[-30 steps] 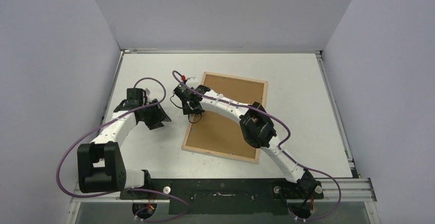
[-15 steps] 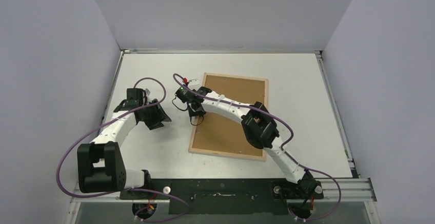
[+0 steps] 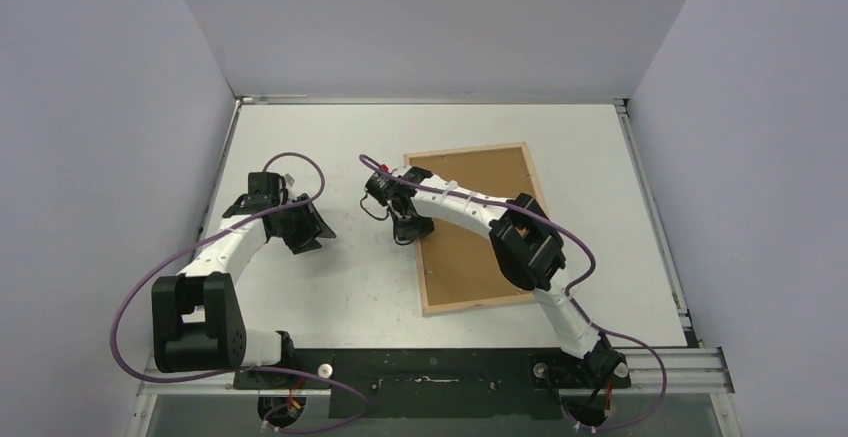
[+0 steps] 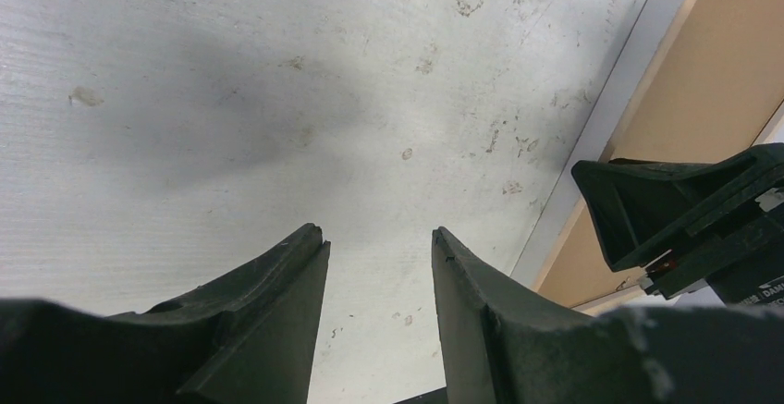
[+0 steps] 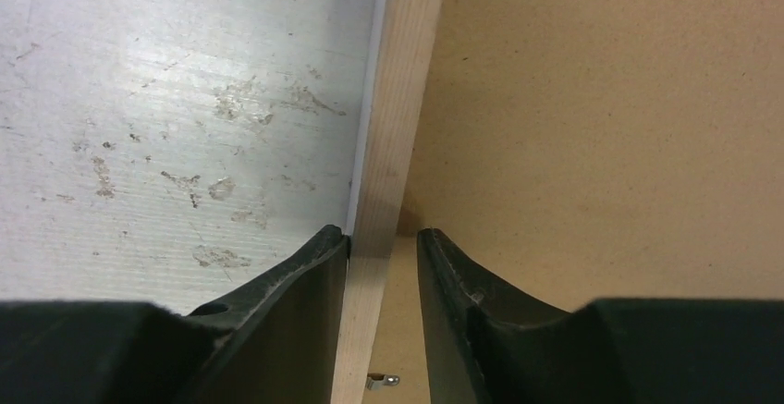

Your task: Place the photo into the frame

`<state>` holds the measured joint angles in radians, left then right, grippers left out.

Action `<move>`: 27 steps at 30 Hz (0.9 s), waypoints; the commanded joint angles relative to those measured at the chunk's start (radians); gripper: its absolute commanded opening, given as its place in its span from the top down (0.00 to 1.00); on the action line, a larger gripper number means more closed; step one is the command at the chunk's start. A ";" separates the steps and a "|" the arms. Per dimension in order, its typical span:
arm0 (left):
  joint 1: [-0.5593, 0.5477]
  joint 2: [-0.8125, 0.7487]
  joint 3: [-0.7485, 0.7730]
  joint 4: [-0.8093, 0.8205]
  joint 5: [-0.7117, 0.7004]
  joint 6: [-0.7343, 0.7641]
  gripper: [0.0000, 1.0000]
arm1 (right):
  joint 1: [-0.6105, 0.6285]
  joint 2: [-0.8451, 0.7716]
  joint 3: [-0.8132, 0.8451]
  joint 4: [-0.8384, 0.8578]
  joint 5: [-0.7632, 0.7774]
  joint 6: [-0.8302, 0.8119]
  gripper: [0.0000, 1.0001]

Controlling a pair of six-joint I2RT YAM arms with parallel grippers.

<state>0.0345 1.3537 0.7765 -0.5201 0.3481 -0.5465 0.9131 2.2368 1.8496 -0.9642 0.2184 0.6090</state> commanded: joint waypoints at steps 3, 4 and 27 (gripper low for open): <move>0.004 0.004 0.006 0.028 0.021 -0.010 0.56 | -0.023 0.007 0.102 -0.082 0.008 0.048 0.62; 0.003 0.004 0.006 0.028 0.020 -0.011 0.56 | -0.027 0.019 0.123 -0.090 0.007 0.050 0.62; 0.004 0.041 0.015 0.013 0.000 -0.012 0.52 | -0.051 0.099 0.191 -0.102 -0.013 0.047 0.81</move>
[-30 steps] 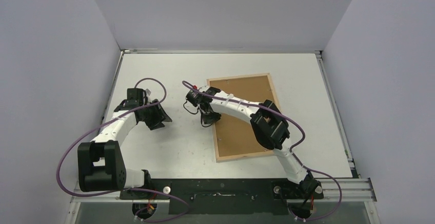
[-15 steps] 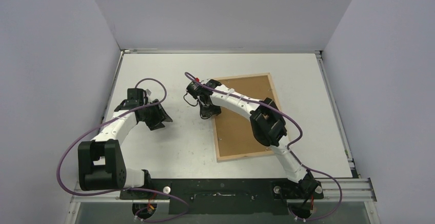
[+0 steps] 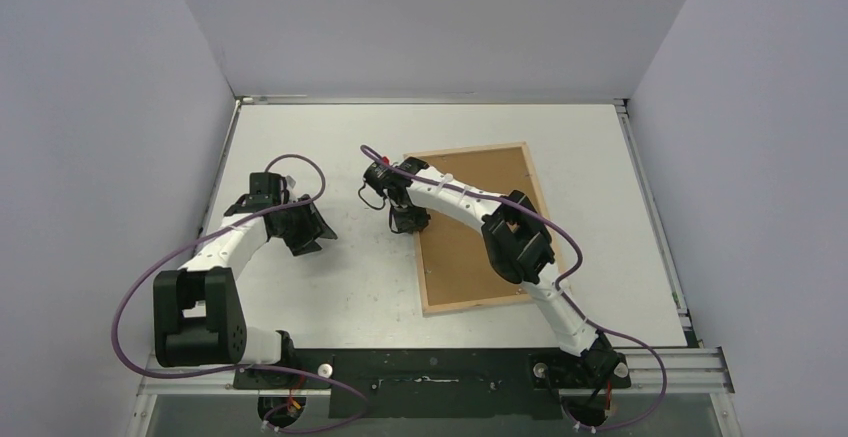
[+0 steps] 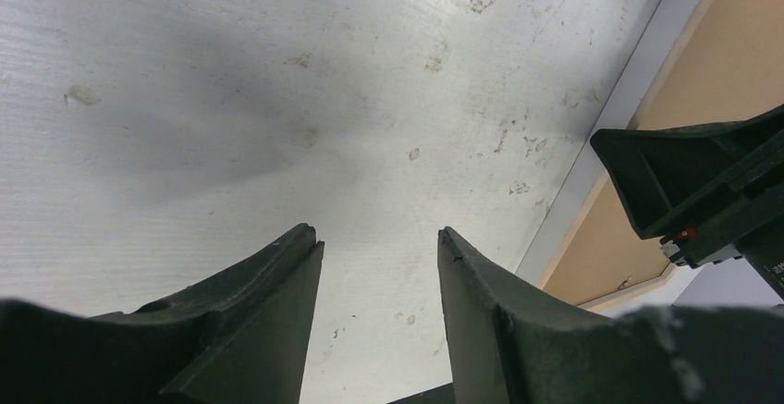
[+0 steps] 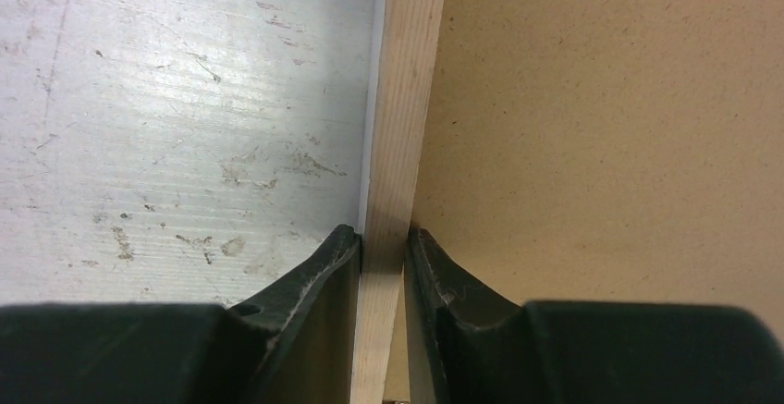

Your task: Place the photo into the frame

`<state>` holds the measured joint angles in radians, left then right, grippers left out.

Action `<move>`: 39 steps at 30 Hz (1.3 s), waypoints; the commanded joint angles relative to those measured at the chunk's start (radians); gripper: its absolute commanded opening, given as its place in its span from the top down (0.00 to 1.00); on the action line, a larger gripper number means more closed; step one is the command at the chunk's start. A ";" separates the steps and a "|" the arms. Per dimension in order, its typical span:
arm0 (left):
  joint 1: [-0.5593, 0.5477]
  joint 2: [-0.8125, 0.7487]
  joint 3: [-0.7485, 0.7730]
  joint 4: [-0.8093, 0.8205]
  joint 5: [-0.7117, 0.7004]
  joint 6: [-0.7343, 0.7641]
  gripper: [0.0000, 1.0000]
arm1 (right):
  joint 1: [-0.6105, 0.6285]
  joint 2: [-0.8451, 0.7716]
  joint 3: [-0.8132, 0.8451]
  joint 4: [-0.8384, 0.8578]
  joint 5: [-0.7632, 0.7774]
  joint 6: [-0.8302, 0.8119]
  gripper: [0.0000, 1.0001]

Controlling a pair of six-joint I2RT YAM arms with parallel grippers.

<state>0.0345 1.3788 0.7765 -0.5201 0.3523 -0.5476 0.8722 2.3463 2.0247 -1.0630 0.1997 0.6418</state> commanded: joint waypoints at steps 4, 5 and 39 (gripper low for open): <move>0.003 0.035 0.019 0.013 0.010 -0.009 0.50 | -0.016 -0.060 0.005 0.070 -0.024 0.042 0.93; 0.004 0.036 0.022 0.017 0.021 -0.006 0.49 | -0.021 -0.070 0.013 0.078 -0.034 0.048 0.97; -0.212 0.143 -0.088 0.820 0.623 -0.315 0.37 | -0.107 -0.246 0.127 0.295 -0.310 0.268 1.00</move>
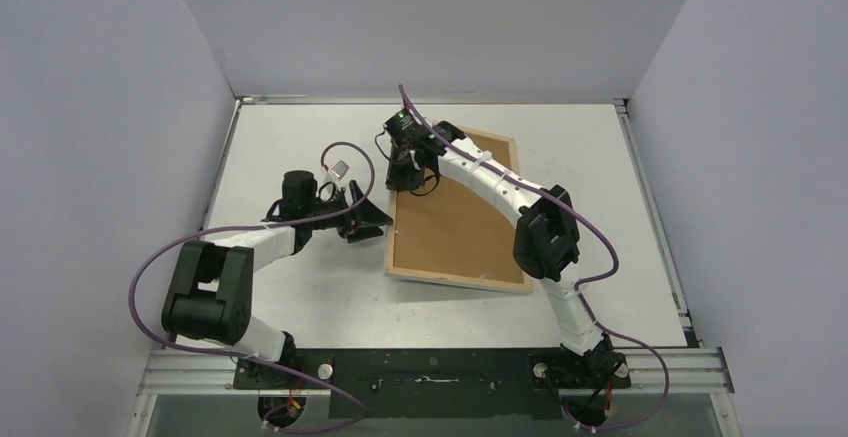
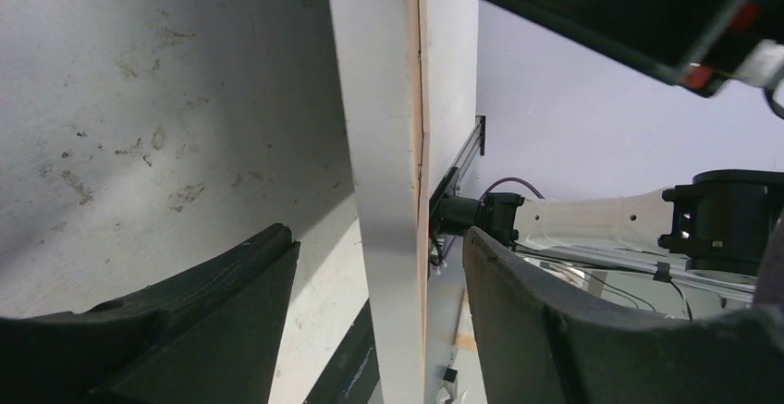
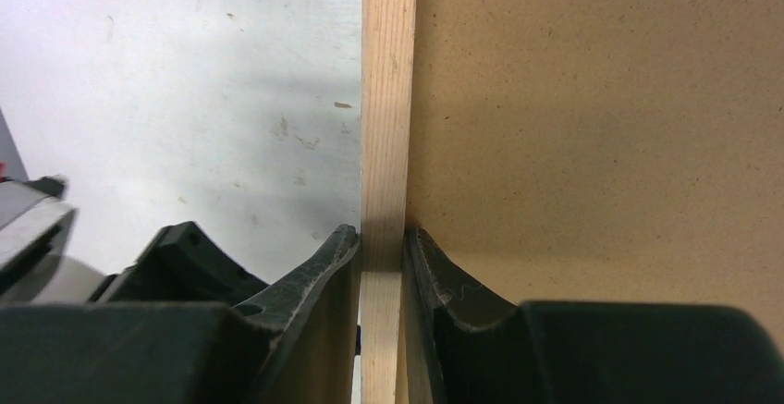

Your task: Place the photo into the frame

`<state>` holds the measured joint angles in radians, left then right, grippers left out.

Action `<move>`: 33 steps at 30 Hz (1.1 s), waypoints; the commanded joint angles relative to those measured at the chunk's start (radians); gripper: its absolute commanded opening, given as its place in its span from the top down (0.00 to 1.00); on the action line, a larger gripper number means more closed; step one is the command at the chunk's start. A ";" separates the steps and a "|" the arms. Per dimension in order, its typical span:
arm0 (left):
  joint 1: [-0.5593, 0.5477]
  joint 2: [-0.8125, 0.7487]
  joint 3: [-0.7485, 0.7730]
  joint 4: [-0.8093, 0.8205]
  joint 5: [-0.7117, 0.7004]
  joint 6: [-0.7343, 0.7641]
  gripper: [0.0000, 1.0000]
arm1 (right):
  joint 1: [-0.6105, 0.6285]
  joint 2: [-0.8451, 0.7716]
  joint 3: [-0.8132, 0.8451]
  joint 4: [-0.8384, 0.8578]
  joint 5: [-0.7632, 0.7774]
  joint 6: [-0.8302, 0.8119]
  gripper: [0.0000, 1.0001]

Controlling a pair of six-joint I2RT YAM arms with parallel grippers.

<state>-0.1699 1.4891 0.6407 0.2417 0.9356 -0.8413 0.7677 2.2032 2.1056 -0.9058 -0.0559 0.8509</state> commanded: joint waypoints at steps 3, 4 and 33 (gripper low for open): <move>-0.017 0.033 0.076 0.025 0.028 0.001 0.39 | -0.006 -0.107 0.047 0.151 -0.058 0.070 1.00; -0.019 0.034 0.082 0.032 0.032 -0.007 0.39 | -0.008 -0.108 0.046 0.155 -0.062 0.074 1.00; -0.050 -0.105 0.514 -0.598 -0.230 0.325 1.00 | -0.124 -0.330 -0.017 0.092 0.103 0.028 0.35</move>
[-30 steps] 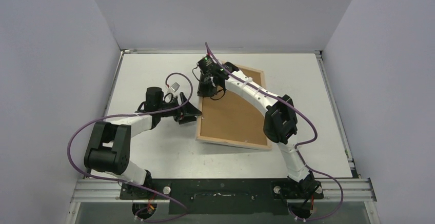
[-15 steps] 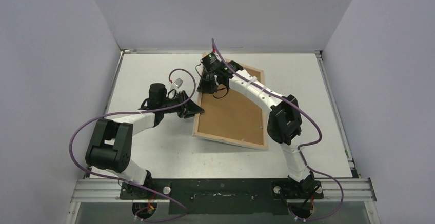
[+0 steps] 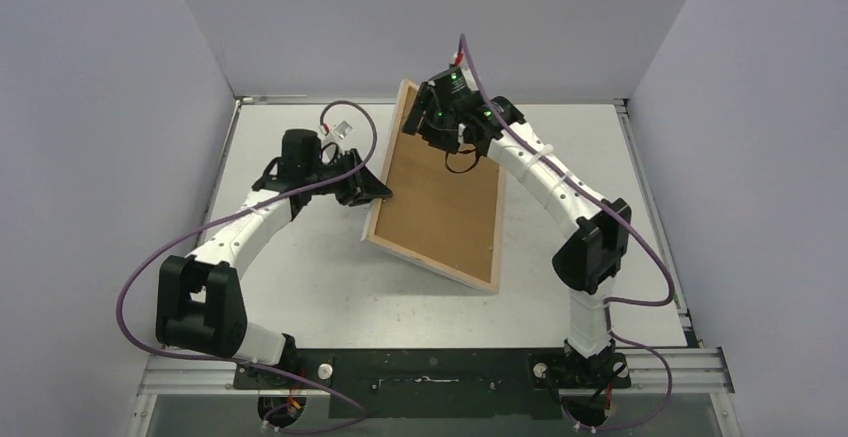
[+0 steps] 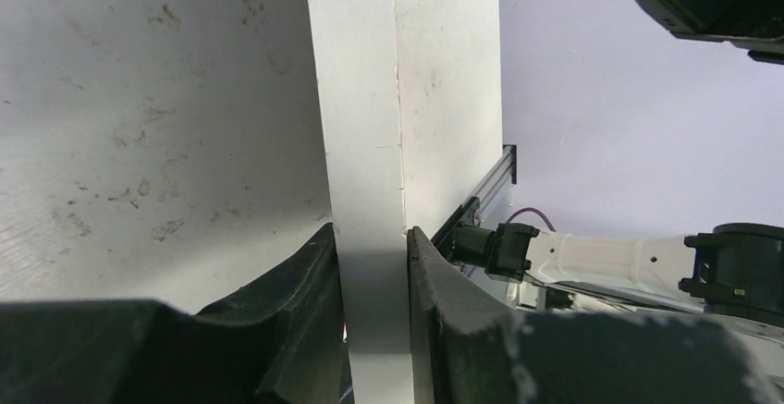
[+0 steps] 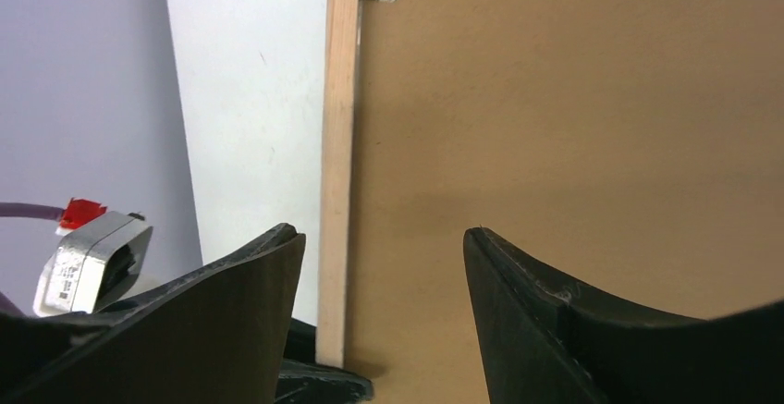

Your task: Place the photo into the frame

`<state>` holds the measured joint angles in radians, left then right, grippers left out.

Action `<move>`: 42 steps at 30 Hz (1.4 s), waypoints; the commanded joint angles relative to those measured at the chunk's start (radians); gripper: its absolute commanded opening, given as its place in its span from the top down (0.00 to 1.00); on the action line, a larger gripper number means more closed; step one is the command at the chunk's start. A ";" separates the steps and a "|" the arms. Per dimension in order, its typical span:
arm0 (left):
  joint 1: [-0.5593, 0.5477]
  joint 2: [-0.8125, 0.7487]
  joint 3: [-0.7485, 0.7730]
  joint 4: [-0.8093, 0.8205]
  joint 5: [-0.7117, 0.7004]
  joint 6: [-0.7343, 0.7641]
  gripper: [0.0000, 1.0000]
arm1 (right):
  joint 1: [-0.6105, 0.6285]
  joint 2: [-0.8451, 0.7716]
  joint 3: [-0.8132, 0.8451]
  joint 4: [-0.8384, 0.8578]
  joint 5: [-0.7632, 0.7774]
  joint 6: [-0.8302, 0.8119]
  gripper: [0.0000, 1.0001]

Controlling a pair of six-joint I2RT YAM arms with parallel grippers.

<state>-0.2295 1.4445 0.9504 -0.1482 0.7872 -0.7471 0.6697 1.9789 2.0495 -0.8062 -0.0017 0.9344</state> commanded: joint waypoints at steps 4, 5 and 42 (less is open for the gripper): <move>0.016 -0.029 0.378 -0.424 -0.160 0.353 1.00 | -0.063 -0.173 -0.003 0.002 0.047 -0.060 0.35; 0.017 -0.023 0.418 -0.461 -0.174 0.374 1.00 | -0.074 -0.188 -0.012 0.008 0.043 -0.057 0.35; -0.089 -0.094 0.708 -0.397 -0.447 0.833 1.00 | -0.082 -0.070 0.151 0.104 -0.295 0.242 0.18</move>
<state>-0.2958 1.4364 1.6657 -0.7624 0.3389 0.0345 0.5690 1.8851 2.1502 -0.7322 -0.2687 1.1027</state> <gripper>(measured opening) 0.241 0.823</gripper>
